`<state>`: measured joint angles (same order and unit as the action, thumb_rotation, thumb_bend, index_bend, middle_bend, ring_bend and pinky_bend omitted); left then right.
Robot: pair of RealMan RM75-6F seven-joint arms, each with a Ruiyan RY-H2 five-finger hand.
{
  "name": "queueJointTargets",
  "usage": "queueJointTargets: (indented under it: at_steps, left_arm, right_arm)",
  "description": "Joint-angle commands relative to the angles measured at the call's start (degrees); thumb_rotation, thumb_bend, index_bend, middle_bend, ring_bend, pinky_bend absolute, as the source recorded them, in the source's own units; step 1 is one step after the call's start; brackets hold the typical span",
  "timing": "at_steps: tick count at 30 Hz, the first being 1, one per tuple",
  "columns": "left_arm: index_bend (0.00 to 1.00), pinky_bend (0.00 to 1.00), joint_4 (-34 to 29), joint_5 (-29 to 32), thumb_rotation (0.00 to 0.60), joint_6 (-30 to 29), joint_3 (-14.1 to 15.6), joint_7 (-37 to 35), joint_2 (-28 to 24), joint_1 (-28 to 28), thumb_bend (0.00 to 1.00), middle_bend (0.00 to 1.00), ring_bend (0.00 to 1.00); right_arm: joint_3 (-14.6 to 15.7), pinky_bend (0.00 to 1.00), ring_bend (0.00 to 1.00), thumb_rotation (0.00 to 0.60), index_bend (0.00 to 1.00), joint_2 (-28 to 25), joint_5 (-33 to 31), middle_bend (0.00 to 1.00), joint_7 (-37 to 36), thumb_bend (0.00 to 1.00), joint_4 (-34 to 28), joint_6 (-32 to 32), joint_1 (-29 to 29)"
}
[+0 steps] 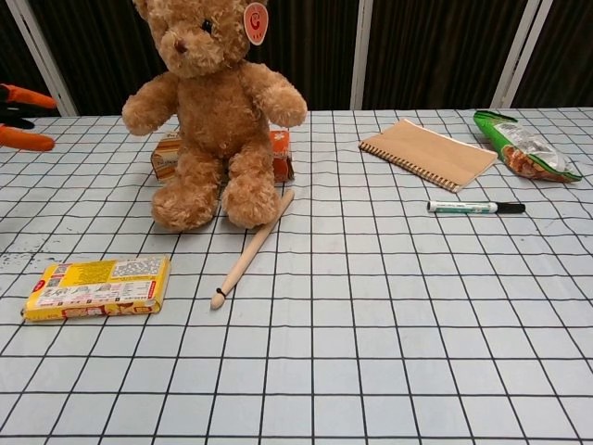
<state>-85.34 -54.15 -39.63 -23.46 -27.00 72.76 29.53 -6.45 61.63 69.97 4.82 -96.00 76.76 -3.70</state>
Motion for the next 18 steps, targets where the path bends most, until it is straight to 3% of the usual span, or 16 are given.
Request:
queueJointTargets:
  at_steps: [1, 9, 15, 18]
  left_arm:
    - [0.14, 0.00, 6.21, -0.05, 0.600, 4.60, -2.75, -6.11, 4.85, 3.97, 0.19, 0.00, 0.00]
    - [0.18, 0.00, 17.69, -5.41, 0.600, 6.62, -5.47, -16.49, 14.25, 8.19, 0.19, 0.00, 0.00]
    - [0.18, 0.00, 22.84, -7.23, 0.600, 6.32, -6.75, -21.82, 17.86, 9.80, 0.19, 0.01, 0.00]
    - [0.19, 0.00, 25.31, -7.73, 0.600, 6.05, -7.58, -23.82, 19.31, 11.00, 0.20, 0.06, 0.00]
  right_arm:
    - [-0.21, 0.00, 0.00, 0.600, 0.00, 0.31, -0.76, 0.00, 0.24, 0.13, 0.54, -0.67, -0.37]
    - [-0.51, 0.00, 0.00, 0.600, 0.00, 0.69, -2.67, 0.00, 0.18, 0.13, 1.70, -2.07, -0.82]
    - [-0.56, 0.00, 0.00, 0.600, 0.00, 0.69, -3.26, 0.00, 0.03, 0.13, 2.03, -2.64, -0.99]
    - [-0.55, 0.00, 0.00, 0.600, 0.00, 0.75, -3.47, 0.00, 0.06, 0.13, 2.20, -2.93, -1.11]
